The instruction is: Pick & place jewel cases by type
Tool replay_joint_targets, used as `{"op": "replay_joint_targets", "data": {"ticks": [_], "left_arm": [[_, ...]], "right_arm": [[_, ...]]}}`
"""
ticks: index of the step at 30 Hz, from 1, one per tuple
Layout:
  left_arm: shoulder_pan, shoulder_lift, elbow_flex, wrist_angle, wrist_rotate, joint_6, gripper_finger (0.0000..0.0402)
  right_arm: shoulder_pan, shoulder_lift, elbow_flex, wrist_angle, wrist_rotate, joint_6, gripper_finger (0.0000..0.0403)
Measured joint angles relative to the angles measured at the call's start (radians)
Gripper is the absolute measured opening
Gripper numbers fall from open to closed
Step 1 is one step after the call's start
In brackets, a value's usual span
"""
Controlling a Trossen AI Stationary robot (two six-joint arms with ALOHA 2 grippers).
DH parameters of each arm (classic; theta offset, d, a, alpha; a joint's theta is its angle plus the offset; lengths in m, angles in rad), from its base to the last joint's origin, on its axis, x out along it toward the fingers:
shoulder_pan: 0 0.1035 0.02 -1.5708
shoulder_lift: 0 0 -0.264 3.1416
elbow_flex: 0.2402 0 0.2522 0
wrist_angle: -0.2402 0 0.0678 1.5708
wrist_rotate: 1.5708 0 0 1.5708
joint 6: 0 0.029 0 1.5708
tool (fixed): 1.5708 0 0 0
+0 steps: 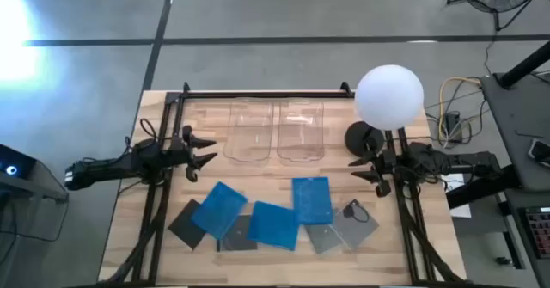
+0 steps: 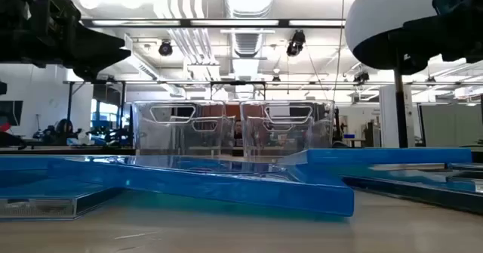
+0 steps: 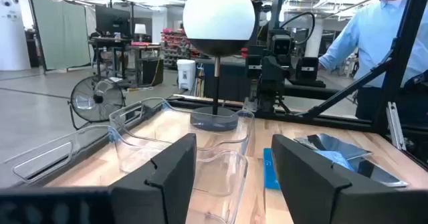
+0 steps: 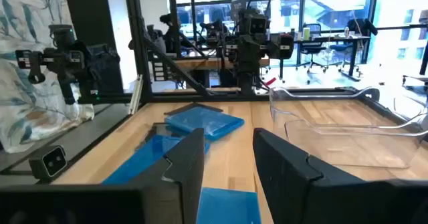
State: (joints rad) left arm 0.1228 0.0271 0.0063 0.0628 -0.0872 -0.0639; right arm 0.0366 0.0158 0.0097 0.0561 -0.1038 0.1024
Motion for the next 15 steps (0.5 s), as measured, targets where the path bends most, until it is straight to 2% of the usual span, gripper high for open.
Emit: {"op": "replay_joint_targets", "data": {"ticks": [15], "left_arm": [[0.0, 0.0, 0.0, 0.0, 0.0, 0.0, 0.0179]], "right_arm": [[0.0, 0.0, 0.0, 0.0, 0.0, 0.0, 0.0125]]}}
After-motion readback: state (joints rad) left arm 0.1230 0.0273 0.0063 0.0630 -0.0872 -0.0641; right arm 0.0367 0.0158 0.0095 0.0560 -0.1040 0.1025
